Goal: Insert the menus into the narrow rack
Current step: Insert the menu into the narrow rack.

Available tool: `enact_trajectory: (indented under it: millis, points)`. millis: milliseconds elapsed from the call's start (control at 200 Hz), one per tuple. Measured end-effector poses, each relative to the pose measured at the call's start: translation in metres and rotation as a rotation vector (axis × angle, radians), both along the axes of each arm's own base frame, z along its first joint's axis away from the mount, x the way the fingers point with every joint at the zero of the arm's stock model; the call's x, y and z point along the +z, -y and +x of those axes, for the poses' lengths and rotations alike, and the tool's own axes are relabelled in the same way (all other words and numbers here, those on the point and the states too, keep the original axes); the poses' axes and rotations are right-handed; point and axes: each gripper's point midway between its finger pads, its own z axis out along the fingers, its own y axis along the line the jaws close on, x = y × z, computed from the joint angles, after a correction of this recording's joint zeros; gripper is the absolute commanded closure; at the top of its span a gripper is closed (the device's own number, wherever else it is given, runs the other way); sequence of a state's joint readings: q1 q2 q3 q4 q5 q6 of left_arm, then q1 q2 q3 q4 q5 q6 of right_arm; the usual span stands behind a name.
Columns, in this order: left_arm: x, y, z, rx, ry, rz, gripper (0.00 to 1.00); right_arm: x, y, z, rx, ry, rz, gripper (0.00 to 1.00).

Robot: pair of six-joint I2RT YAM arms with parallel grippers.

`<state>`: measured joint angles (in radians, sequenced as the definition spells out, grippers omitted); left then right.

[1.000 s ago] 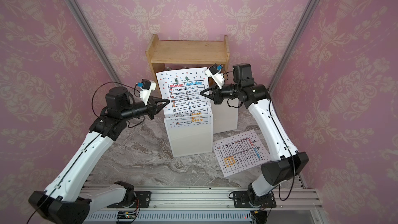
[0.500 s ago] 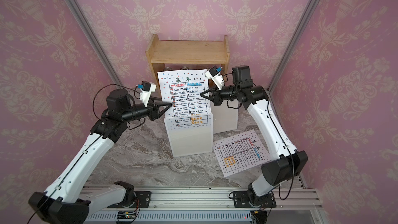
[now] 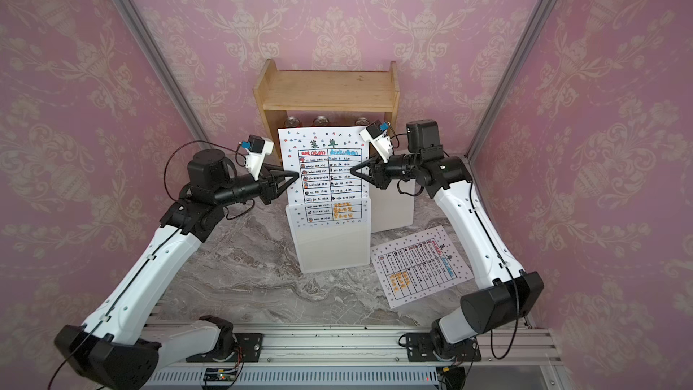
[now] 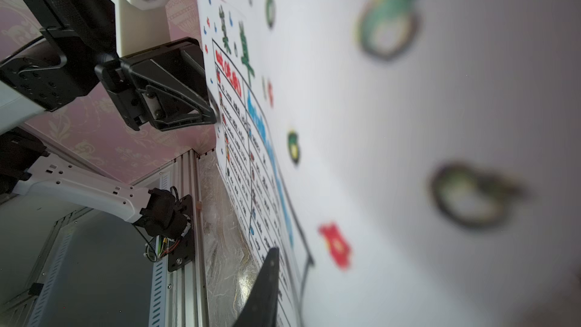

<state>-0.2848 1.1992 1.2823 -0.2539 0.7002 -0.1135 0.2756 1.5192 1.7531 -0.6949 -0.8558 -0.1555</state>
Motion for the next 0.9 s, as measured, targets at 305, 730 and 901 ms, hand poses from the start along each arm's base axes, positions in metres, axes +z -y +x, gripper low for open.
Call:
enact_trajectory:
  millis: [305, 730, 901]
  points:
    - [0.0, 0.0, 0.0, -0.001, 0.003, 0.003, 1.0, 0.02, -0.001, 0.003, 0.0, 0.047, 0.014, 0.9]
    - [-0.005, -0.003, -0.011, -0.001, 0.004, 0.002, 1.0, 0.019, -0.001, 0.003, 0.001, 0.046, 0.013, 0.99]
    - [-0.009, -0.004, -0.013, -0.001, -0.001, 0.001, 1.0, 0.01, -0.002, 0.003, 0.003, 0.026, 0.009, 0.99]
